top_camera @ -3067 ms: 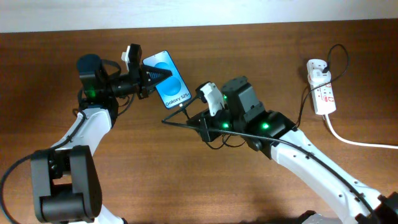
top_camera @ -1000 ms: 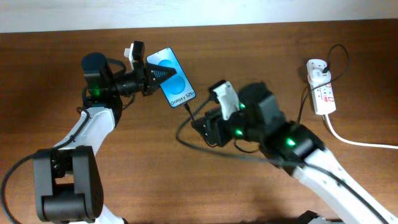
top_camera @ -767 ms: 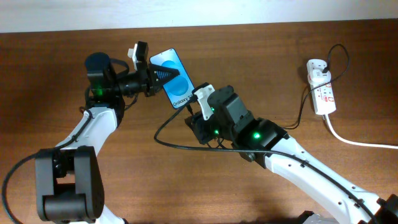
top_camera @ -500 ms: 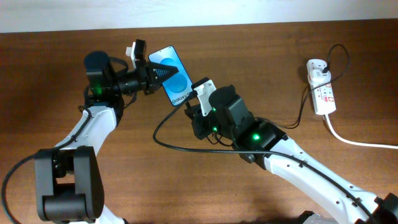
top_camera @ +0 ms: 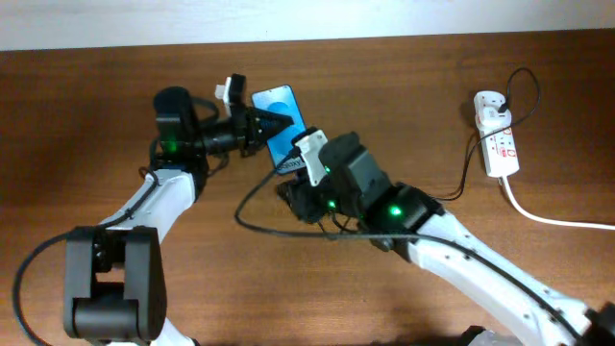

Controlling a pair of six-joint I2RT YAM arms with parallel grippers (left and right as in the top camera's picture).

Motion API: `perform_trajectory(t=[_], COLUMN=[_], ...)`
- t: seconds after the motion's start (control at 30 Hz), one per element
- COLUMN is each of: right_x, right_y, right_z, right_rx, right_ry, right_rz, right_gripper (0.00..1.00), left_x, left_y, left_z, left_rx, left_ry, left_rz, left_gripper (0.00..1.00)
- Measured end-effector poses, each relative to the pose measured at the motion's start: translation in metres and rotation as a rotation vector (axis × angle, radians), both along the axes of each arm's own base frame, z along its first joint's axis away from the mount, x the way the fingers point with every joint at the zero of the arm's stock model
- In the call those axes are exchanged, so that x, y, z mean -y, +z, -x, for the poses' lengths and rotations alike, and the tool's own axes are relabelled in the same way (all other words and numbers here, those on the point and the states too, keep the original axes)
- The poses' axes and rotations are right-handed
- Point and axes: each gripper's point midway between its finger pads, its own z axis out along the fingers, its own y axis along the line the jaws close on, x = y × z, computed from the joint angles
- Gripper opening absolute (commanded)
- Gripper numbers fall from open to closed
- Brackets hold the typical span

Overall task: Plug charger to phone and switch on socket
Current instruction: 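Lower the phone flat onto the table with the left gripper, then steady the phone with both grippers, then release and withdraw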

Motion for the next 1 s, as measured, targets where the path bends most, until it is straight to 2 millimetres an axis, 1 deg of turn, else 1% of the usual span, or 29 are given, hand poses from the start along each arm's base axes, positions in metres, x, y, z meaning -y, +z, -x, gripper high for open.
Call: perform_trajectory(t=[0.03, 0.07, 0.1, 0.13, 0.17, 0.2, 0.23, 0.27, 0.3, 0.33, 0.37, 0.4, 0.43, 0.5, 0.53, 0.57, 0.6, 0.63, 0.67, 0.7, 0.73, 0.77, 0.8, 0.83, 0.87, 0.93, 0.97, 1.0], right_x=[0.008, 0.024, 0.036, 0.058, 0.085, 0.122, 0.150, 0.172, 0.222, 0.241, 0.248, 0.248, 0.245, 0.236, 0.222, 0.215, 0.207, 0.198, 0.193, 0.187, 0.175, 0.168, 0.156, 0.142, 0.132, 0.110, 0.101, 0.096], right_y=[0.009, 0.039, 0.063, 0.097, 0.138, 0.177, 0.199, 0.218, 0.248, 0.251, 0.248, 0.241, 0.232, 0.224, 0.211, 0.203, 0.190, 0.176, 0.167, 0.157, 0.142, 0.135, 0.125, 0.110, 0.099, 0.066, 0.047, 0.036], right_z=[0.010, 0.027, 0.040, 0.058, 0.076, 0.093, 0.106, 0.117, 0.142, 0.150, 0.152, 0.147, 0.141, 0.129, 0.111, 0.103, 0.093, 0.082, 0.076, 0.069, 0.061, 0.058, 0.055, 0.051, 0.048, 0.040, 0.038, 0.037], right_rx=[-0.009, 0.007, 0.040, 0.101, 0.201, 0.325, 0.406, 0.478, 0.599, 0.629, 0.630, 0.618, 0.600, 0.572, 0.530, 0.503, 0.456, 0.399, 0.361, 0.303, 0.215, 0.161, 0.084, 0.000, -0.051, -0.169, -0.229, -0.263], right_ry=[0.003, -0.002, 0.001, -0.024, -0.069, -0.161, -0.231, -0.287, -0.424, -0.480, -0.503, -0.519, -0.523, -0.523, -0.518, -0.512, -0.514, -0.523, -0.535, -0.559, -0.586, -0.598, -0.602, -0.600, -0.588, -0.564, -0.553, -0.550], right_rz=[0.011, -0.003, -0.023, -0.047, -0.095, -0.142, -0.175, -0.218, -0.288, -0.297, -0.286, -0.258, -0.228, -0.183, -0.119, -0.082, -0.047, -0.016, -0.008, -0.011, -0.036, -0.061, -0.090, -0.098, -0.090, -0.039, -0.003, 0.016], right_gripper=[0.97, 0.99, 0.99, 0.99, 0.99, 0.99, 0.99, 0.99, 0.99, 0.99, 0.99, 0.99, 0.99, 0.99, 0.99, 0.99, 0.99, 0.99, 0.99, 0.99, 0.99, 0.99, 0.99, 0.99, 0.99, 0.99, 0.99, 0.99], left_x=[0.006, 0.014, 0.021, 0.030, 0.062, 0.080, 0.112, 0.137, 0.169, 0.173, 0.167, 0.156, 0.139, 0.120, 0.117, 0.115, 0.114, 0.112, 0.111, 0.108, 0.107, 0.105, 0.101, 0.097, 0.096, 0.093, 0.093, 0.093], left_y=[-0.002, -0.005, -0.002, 0.007, 0.027, 0.031, 0.032, 0.028, 0.023, 0.013, -0.007, -0.037, -0.082, -0.134, -0.153, -0.163, -0.168, -0.177, -0.185, -0.196, -0.201, -0.203, -0.206, -0.208, -0.209, -0.212, -0.210, -0.209], left_z=[0.003, 0.004, 0.004, 0.004, 0.012, 0.022, 0.033, 0.046, 0.066, 0.070, 0.064, 0.051, 0.040, 0.037, 0.037, 0.037, 0.038, 0.039, 0.040, 0.041, 0.045, 0.047, 0.053, 0.055, 0.055, 0.054, 0.053, 0.052], left_rx=[-0.024, -0.055, -0.049, -0.008, 0.037, 0.022, -0.040, -0.083, -0.078, -0.065, -0.052, -0.041, -0.082, -0.127, -0.112, -0.083, -0.069, -0.073, -0.084, -0.099, -0.130, -0.154, -0.193, -0.211, -0.212, -0.207, -0.197, -0.193], left_ry=[-0.012, -0.003, 0.002, 0.011, -0.019, -0.055, -0.093, -0.135, -0.207, -0.229, -0.227, -0.217, -0.197, -0.198, -0.210, -0.221, -0.228, -0.233, -0.235, -0.236, -0.247, -0.249, -0.254, -0.257, -0.254, -0.248, -0.244, -0.242], left_rz=[0.003, 0.003, 0.010, 0.029, 0.068, 0.077, 0.062, 0.018, -0.055, -0.122, -0.195, -0.265, -0.355, -0.454, -0.490, -0.518, -0.535, -0.556, -0.568, -0.589, -0.583, -0.600, -0.622, -0.649, -0.665, -0.687, -0.693, -0.695], left_gripper=[0.00, 0.00, 0.00, 0.00, 0.00, 0.00, 0.00, 0.00, 0.00, 0.00, 0.00, 0.00, 0.00, 0.00, 0.02, 0.02, 0.02, 0.03, 0.04, 0.08, 0.09, 0.11, 0.15, 0.23, 0.27, 0.35, 0.50, 0.61])
